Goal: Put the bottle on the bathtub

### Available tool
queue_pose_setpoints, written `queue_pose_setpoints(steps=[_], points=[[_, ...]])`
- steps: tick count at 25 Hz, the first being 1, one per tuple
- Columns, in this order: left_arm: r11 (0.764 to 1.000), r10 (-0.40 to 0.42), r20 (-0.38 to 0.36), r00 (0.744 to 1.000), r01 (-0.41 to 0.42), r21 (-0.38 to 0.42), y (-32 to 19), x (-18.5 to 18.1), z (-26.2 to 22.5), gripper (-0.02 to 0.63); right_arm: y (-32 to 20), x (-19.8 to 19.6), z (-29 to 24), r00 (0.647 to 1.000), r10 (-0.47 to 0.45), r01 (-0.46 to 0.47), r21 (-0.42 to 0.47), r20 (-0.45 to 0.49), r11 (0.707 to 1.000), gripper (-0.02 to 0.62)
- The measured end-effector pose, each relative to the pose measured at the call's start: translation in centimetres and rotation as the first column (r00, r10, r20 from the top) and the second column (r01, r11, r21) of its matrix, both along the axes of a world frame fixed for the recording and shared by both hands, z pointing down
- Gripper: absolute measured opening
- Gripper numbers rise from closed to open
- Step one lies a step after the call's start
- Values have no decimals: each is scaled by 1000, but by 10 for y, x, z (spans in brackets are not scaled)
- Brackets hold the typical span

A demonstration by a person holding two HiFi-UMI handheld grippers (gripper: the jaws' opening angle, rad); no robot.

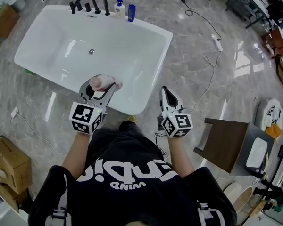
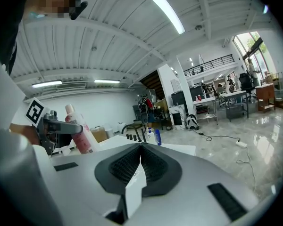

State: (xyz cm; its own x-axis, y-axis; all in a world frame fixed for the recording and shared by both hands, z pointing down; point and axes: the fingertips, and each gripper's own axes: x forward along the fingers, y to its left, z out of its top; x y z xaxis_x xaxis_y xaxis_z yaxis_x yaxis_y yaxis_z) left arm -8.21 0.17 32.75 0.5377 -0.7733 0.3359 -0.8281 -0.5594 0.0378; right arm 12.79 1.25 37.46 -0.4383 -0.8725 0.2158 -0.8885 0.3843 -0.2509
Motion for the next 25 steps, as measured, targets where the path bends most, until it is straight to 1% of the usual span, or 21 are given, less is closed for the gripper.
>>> queue_pose_setpoints(steps=[6,14,25], points=[[1000,3,15,1000,-3,-2,-27,6,-1,232,-21,3,3,1000,6,-6,-12,11,1000,24],[998,60,13,998,-59,-10,-61,12,2,232,-46,12,8,998,67,-67,-22,13,998,25],[990,133,26,991,-132,-41,-122,0,30,232,-102,-14,28,996,84,-85,-34,-16,996,25]])
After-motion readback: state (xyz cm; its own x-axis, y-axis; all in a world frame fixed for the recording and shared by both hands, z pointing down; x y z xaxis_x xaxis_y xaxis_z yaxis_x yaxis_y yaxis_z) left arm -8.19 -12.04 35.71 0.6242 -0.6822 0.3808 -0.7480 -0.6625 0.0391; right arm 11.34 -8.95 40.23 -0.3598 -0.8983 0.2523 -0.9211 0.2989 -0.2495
